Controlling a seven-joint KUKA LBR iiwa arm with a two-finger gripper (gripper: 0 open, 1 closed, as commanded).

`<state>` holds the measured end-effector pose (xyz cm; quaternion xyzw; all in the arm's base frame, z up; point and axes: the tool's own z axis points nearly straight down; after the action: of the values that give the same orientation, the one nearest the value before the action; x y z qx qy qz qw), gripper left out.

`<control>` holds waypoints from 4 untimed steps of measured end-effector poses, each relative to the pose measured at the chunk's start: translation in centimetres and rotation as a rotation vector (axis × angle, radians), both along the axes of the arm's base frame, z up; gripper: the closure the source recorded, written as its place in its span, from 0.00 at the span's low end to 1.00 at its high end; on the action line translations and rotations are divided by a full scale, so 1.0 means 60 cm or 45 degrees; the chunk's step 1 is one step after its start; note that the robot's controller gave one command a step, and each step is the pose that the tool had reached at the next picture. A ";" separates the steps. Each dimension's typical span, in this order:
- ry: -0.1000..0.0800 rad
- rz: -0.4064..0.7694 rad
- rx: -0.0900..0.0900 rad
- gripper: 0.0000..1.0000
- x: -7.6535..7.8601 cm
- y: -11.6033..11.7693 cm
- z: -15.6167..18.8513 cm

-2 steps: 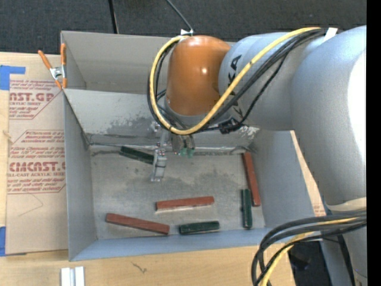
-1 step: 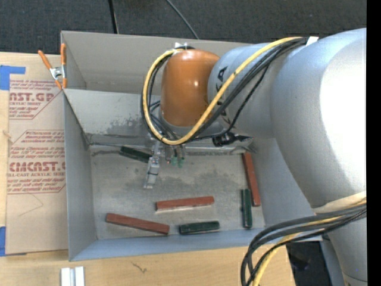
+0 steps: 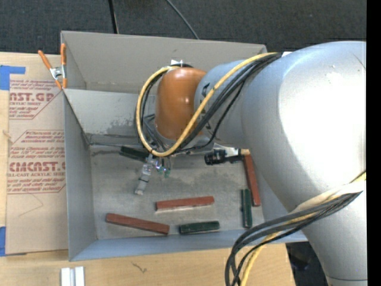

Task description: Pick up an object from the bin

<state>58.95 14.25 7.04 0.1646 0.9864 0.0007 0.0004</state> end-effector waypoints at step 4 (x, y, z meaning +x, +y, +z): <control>0.006 -0.014 -0.001 1.00 0.001 0.033 0.018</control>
Offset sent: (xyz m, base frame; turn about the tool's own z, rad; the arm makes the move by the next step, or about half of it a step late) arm 0.0000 0.0000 0.0000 0.0000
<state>59.02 16.21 8.14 0.1700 0.9855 0.0001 -0.0017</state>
